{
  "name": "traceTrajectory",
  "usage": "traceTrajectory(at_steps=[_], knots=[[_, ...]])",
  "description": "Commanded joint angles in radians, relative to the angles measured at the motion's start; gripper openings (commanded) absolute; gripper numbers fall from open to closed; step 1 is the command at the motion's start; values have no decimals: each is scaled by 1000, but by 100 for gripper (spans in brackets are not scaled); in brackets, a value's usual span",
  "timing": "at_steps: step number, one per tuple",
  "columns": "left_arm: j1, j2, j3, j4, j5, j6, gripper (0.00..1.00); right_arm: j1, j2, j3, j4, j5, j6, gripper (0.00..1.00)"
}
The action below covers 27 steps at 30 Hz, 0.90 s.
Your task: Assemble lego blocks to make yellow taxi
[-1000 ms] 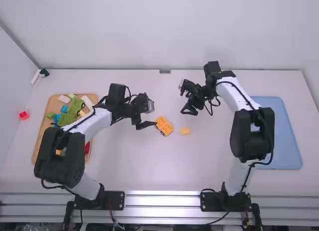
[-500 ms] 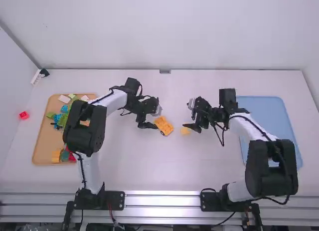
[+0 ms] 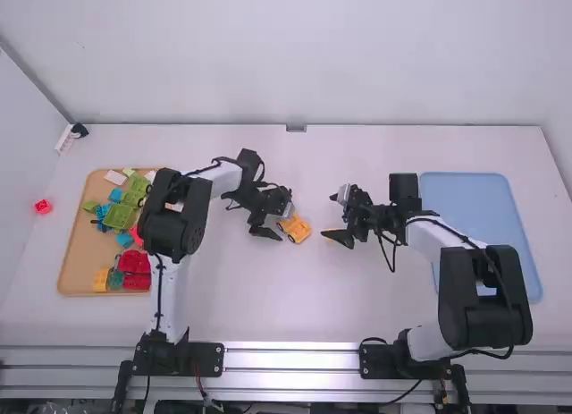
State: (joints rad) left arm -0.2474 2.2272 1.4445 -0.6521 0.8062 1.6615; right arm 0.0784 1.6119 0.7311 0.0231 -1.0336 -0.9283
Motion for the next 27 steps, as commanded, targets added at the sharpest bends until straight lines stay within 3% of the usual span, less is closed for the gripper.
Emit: traceTrajectory(at_steps=[1, 10, 16, 23, 25, 27], knots=[[-8, 20, 5, 24, 16, 23, 99, -1, -10, 15, -4, -21, 34, 99], [-12, 21, -42, 58, 50, 65, 97, -1, -10, 16, -5, -21, 35, 99], [-11, 21, -59, 59, 73, 67, 73, 0, -10, 15, -8, -21, 35, 99], [-5, 21, -64, 12, 68, 56, 65, 0, -10, 15, -32, -21, 34, 98], [-1, 21, -64, -14, 70, 51, 69, 0, -10, 14, -30, -20, 34, 98], [1, 21, -64, -31, 76, -17, 64, 0, -10, 14, -31, -19, 18, 99]])
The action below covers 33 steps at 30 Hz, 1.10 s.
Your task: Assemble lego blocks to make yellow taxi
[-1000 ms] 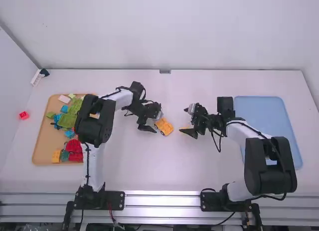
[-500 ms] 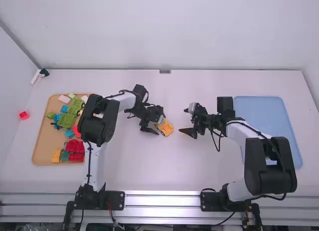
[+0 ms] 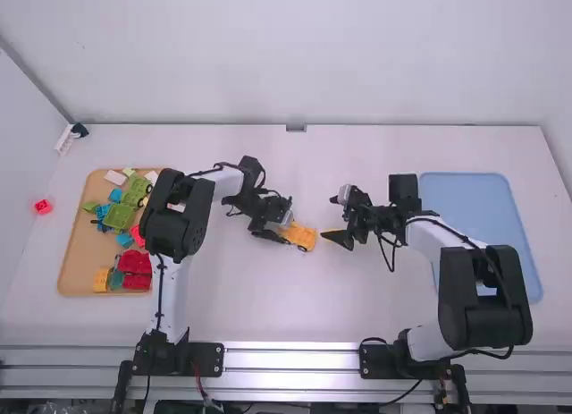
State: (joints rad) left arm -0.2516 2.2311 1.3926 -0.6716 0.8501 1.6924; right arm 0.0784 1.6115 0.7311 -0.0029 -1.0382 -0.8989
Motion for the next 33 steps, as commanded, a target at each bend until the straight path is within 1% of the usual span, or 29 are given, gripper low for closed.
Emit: traceTrajectory(at_steps=[1, 2, 3, 4, 5, 8, 9, 10, 12, 14, 16, 18, 21, 23, 26, 28, 30, 31, 33], knots=[[2, 17, -12, -7, 29, -100, 64, 0, -10, 14, -5, -10, -19, 98], [0, 17, -13, 0, 26, -140, 68, 0, -10, 14, -4, -6, -17, 99], [-1, 17, -13, 8, 23, -167, 75, 0, -10, 14, -5, -3, -18, 98], [-1, 17, -17, 23, 20, -202, 91, 0, -10, 14, -5, -1, -18, 99], [0, 14, -25, 59, 11, -251, 99, -2, -10, 14, -5, 0, -18, 98], [8, -2, -57, 161, -38, -397, 99, -2, -10, 14, -5, 0, -18, 99], [10, -27, -89, 228, -92, -498, 99, -1, -10, 14, -5, 7, -26, 99], [9, -46, -109, 257, -120, -539, 99, 0, -10, 14, -4, 16, -24, 99], [9, -98, -162, 304, -164, -574, 99, 0, -10, 14, -5, 31, -25, 99], [9, -165, -225, 341, -161, -570, 99, -1, -10, 14, -5, 38, -25, 99], [10, -231, -288, 385, -145, -570, 99, 1, -10, 15, -4, 41, -25, 98], [9, -301, -363, 468, -81, -571, 99, -2, -10, 14, 0, 40, -25, 99], [-3, -325, -434, 610, 62, -531, 99, -1, -10, 16, -5, 40, -42, 98], [-13, -315, -443, 651, 76, -493, 99, 1, -10, 15, -4, 39, -47, 99], [-25, -282, -407, 655, 82, -498, 99, 0, -10, 16, -4, 21, -48, 99], [-31, -243, -356, 612, 86, -461, 99, 1, -10, 16, -5, 13, -47, 98], [-29, -198, -277, 483, 133, -350, 99, 0, -10, 16, -4, 14, -42, 99], [-30, -190, -264, 461, 141, -329, 99, 0, -10, 16, -4, 14, -39, 98], [-30, -142, -167, 297, 167, -186, 99, 0, -10, 16, -4, 13, -40, 99]])
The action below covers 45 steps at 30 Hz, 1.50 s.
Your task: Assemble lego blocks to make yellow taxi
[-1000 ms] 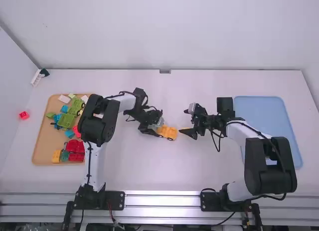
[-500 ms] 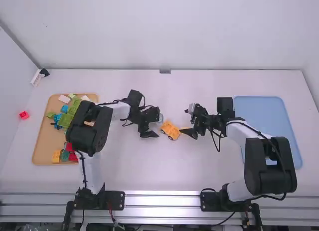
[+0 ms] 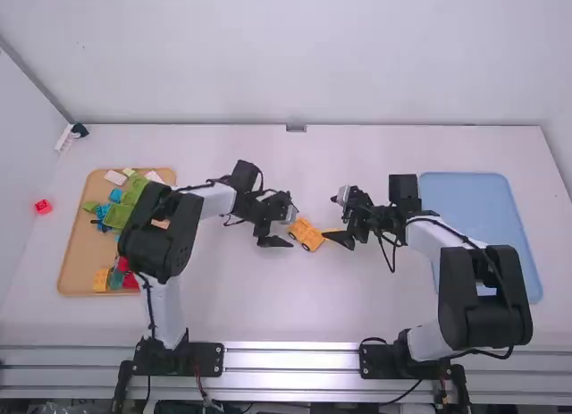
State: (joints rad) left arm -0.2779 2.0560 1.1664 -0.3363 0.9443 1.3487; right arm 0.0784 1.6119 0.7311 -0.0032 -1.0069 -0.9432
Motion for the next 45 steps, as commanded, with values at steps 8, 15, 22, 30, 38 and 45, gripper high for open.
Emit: traceTrajectory(at_steps=[8, 15, 22, 30, 38, 45], knots=[[-56, 163, 189, -168, 58, 280, 99, 0, -10, 16, -2, -26, 5, 98], [-76, 179, 177, -152, 3, 324, 99, -2, -10, 16, 1, -26, 22, 99], [-76, 181, 133, -58, -22, 225, 82, 3, -10, 16, -2, -25, 19, 99], [-69, 166, 118, -29, -80, 171, 61, 5, -10, 16, -6, -25, 22, 98], [-35, 129, 84, 12, -196, -113, 53, 2, -10, 15, 0, -22, 19, 98], [-3, -2, -150, 263, -227, -291, 53, -2, -10, 16, 0, -18, -4, 99]])
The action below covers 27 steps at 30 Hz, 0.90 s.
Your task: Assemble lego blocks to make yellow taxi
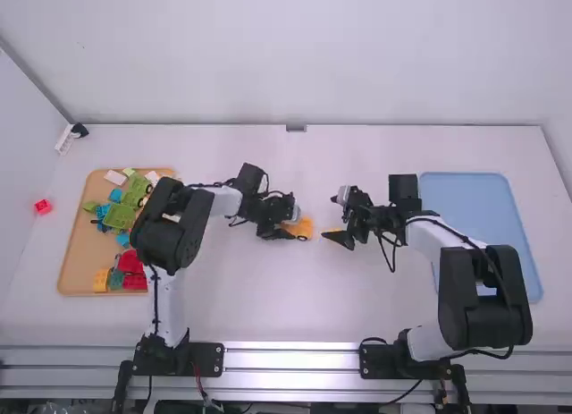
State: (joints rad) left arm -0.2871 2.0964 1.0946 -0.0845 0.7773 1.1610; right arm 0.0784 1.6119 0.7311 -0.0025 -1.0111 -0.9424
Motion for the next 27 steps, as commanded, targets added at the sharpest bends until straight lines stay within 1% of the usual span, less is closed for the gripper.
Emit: traceTrajectory(at_steps=[1, 2, 3, 5, 7, 9, 12, 13, 14, 17, 21, 23, 25, 27], knots=[[4, -72, -121, 48, -61, -103, 53, -2, -10, 16, -2, -13, -8, 98], [-2, -110, -171, 96, -55, -113, 57, 0, -10, 16, -2, -13, -16, 99], [-10, -139, -212, 143, -53, -129, 58, 2, -10, 16, -5, -13, -31, 98], [-16, -164, -251, 200, -54, -158, 63, 1, -10, 16, -3, -13, -34, 98], [-11, -185, -307, 304, -57, -225, 67, -2, -10, 16, -2, -5, -34, 98], [-7, -185, -322, 333, -56, -245, 69, 0, -10, 16, -5, 24, -34, 98], [-7, -185, -337, 356, -52, -255, 86, -1, -10, 15, -30, 105, -35, 99], [-7, -185, -337, 356, -52, -255, 88, -2, -10, 15, -32, 113, -35, 99], [-10, -185, -335, 359, -53, -257, 100, -2, -10, 16, -44, 136, -54, 99], [-12, -187, -325, 355, -53, -277, 99, -1, -10, 16, -82, 148, -163, 100], [-5, -198, -322, 356, -51, -286, 99, -32, -8, 16, -89, 111, -221, 99], [2, -201, -322, 354, -16, -285, 99, -51, 8, 16, -85, 103, -244, 99], [16, -203, -322, 355, 72, -285, 99, -68, 48, 22, -72, 51, -282, 99], [35, -204, -322, 353, 140, -274, 99, -77, 99, 59, -88, -7, -303, 99]])
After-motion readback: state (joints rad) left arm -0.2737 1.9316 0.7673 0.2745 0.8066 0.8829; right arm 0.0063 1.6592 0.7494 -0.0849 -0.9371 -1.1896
